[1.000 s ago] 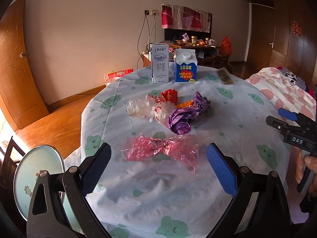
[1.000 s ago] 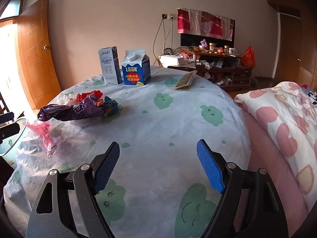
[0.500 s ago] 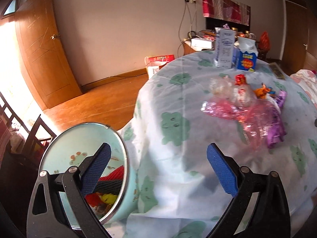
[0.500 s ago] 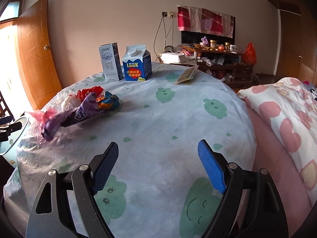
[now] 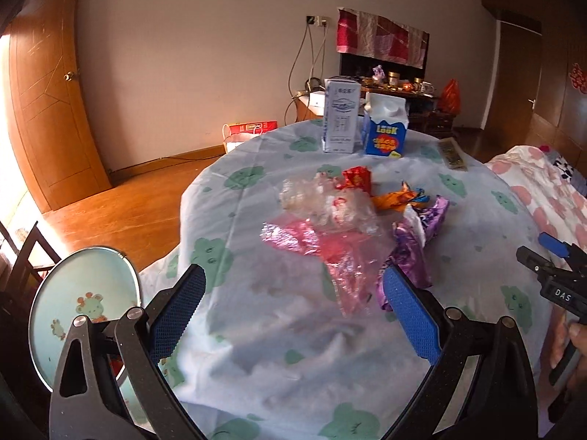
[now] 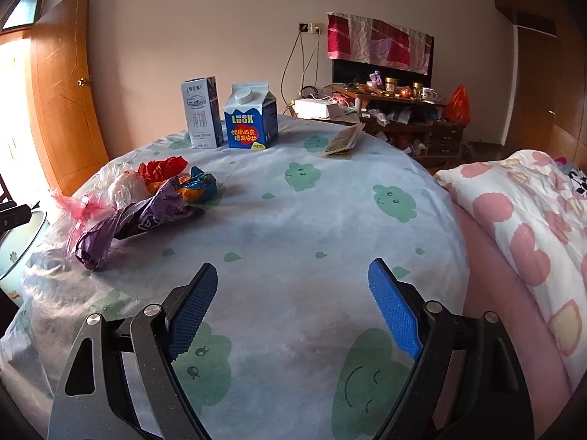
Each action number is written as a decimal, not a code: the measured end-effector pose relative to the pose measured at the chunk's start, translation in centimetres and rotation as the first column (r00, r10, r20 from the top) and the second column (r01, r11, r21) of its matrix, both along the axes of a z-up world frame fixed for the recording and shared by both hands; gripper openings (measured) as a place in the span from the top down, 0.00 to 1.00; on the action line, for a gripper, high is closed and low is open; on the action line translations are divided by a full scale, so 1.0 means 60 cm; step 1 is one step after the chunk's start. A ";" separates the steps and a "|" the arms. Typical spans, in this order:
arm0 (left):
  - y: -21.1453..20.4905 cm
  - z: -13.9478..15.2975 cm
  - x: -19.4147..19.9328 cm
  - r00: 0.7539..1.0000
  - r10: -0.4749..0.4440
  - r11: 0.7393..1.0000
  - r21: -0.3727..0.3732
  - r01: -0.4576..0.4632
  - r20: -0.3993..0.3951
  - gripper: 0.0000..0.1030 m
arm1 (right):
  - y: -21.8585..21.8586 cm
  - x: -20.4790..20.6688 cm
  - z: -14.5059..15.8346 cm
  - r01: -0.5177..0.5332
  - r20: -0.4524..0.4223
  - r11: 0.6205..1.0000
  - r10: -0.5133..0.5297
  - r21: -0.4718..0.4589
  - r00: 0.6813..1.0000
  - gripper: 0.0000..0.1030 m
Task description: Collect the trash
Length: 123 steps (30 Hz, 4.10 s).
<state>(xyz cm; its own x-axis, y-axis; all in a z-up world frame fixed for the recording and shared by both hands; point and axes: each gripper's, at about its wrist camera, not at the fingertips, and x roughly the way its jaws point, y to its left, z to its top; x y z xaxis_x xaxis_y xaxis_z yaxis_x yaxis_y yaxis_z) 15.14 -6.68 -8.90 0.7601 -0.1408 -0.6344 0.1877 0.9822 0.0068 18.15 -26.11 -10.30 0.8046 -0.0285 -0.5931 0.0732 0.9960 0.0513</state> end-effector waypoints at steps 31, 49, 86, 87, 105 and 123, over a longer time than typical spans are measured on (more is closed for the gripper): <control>0.066 -0.046 0.040 0.996 0.066 0.995 0.077 -0.062 -0.052 0.09 | 0.029 -0.001 -0.011 -0.051 -0.015 0.999 0.051 -0.008 0.999 0.19; 0.106 -0.026 0.010 0.999 -0.039 0.999 0.009 0.040 -0.026 0.96 | 0.096 0.038 0.031 -0.135 0.006 0.989 0.135 -0.057 0.991 0.20; 0.275 -0.002 -0.074 0.989 0.148 0.989 -0.015 -0.148 0.012 0.96 | 0.247 0.139 0.085 -0.337 -0.064 0.940 0.340 0.050 0.938 0.73; 0.279 -0.002 -0.075 0.988 0.155 0.988 -0.013 -0.155 0.012 0.96 | 0.250 0.142 0.087 -0.341 -0.062 0.939 0.343 0.050 0.937 0.73; 0.361 -0.016 -0.092 0.964 0.267 0.964 -0.003 -0.267 -0.006 0.96 | 0.420 0.185 0.092 -0.444 -0.037 0.896 0.443 -0.014 0.896 0.72; 0.407 -0.024 -0.103 0.945 0.327 0.945 0.026 -0.327 -0.020 0.96 | 0.531 0.200 0.085 -0.523 -0.049 0.851 0.522 -0.036 0.852 0.72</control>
<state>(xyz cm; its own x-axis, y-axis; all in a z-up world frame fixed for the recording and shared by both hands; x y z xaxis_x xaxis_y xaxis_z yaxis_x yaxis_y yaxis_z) 8.95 17.76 -10.33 0.7470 0.1272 -0.6526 -0.1435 0.9892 0.0286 30.13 5.72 -5.21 0.6864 0.3620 -0.6307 -0.4578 0.8890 0.0121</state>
